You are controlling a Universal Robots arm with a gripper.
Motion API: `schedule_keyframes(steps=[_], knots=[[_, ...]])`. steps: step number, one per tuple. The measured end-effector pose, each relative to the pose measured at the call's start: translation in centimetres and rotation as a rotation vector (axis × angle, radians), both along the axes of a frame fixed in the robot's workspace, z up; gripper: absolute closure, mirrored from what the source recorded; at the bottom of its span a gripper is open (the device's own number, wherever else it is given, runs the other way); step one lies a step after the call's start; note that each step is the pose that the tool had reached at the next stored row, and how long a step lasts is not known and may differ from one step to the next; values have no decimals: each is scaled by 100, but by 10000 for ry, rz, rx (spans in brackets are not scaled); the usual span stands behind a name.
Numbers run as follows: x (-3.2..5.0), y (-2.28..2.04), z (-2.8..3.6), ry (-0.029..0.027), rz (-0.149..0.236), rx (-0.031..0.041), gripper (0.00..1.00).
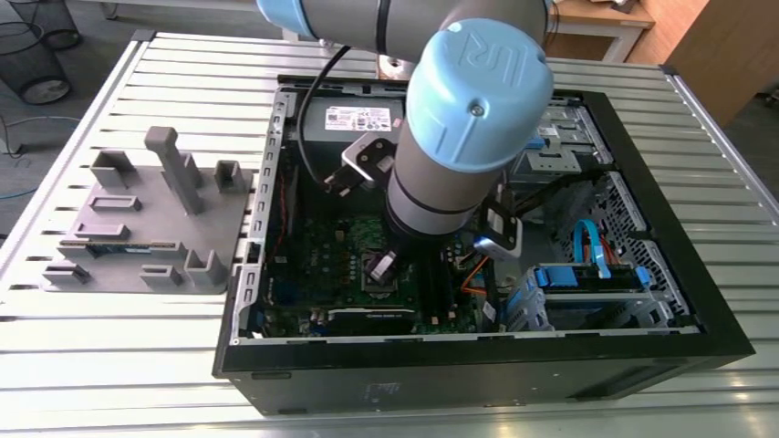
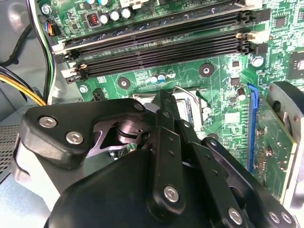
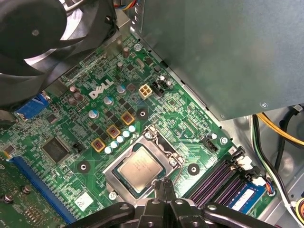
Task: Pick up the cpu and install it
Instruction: 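Install the first cpu locking lever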
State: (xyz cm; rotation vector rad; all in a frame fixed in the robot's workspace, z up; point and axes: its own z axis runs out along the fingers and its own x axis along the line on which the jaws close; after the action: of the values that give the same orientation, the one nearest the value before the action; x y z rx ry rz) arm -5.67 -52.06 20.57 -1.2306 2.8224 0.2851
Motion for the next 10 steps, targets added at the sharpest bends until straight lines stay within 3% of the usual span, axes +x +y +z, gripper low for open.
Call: schedule_keyframes(steps=[6, 10], knots=[[4, -28, -2, 11, 0, -1, 89], [10, -36, -14, 99, -1, 1, 89]])
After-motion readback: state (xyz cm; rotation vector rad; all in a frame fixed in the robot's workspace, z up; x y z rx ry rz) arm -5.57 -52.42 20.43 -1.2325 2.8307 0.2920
